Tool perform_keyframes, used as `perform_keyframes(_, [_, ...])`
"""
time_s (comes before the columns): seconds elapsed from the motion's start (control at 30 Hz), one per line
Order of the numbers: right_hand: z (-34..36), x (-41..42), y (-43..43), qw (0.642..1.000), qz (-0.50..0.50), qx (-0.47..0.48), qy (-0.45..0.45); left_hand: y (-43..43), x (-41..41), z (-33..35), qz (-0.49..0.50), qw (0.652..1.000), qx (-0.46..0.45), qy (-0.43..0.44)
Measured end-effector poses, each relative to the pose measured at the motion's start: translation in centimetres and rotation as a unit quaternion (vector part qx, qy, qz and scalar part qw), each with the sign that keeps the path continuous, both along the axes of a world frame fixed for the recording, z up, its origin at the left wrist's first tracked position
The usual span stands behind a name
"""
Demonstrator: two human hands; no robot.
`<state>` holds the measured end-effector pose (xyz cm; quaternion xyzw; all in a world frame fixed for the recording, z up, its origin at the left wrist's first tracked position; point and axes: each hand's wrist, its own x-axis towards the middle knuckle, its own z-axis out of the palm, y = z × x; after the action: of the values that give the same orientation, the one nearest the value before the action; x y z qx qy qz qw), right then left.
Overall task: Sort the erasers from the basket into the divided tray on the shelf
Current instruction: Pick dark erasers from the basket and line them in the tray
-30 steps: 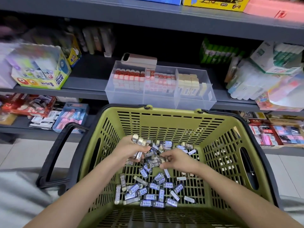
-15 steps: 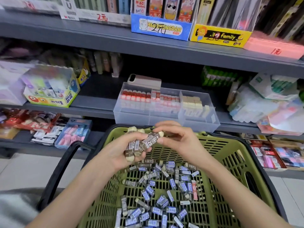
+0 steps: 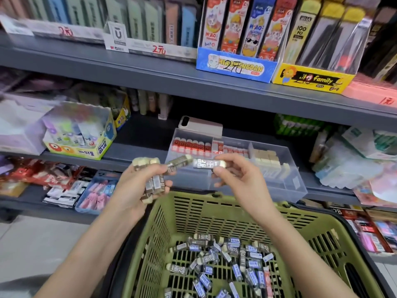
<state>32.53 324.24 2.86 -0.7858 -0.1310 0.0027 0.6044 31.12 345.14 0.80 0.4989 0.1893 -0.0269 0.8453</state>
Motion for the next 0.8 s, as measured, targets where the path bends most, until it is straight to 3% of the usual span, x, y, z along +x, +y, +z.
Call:
perform_keyframes(0.13, [0.0,3.8,1.5,0.999,-0.024,-0.022,0.022,1.3,3.1,-1.0,0.116,0.993,0.013,-0.021])
perform_keyframes(0.23, [-0.9,6.3,3.7,0.995,-0.018,-0.073,0.067,1.1,5.4,-2.0,0.151,0.987,-0.047,-0.018])
perform_keyframes(0.4, [-2.1,8.4,6.3,0.979,-0.001,-0.158,0.131,0.6,6.7,-3.7,0.126,0.981,-0.148,0.025])
perform_keyframes(0.53, [-2.6,8.8,7.8,0.969,0.035,-0.166,0.179,0.7,6.7,-4.4,0.128,0.974,-0.184,0.033])
perform_keyframes(0.6, [-3.3,9.0,8.4,0.967,0.03,-0.182,0.174,0.4,6.6,-4.6,0.125,0.974,-0.186,0.032])
perform_keyframes(0.73, [-4.5,9.3,9.1,0.945,0.041,-0.304,0.111,0.2,6.3,-5.0,0.115,0.976,-0.183,0.012])
perform_keyframes(0.8, [-4.6,9.4,9.0,0.939,0.062,-0.313,0.132,0.0,6.1,-5.3,0.119,0.976,-0.183,-0.006])
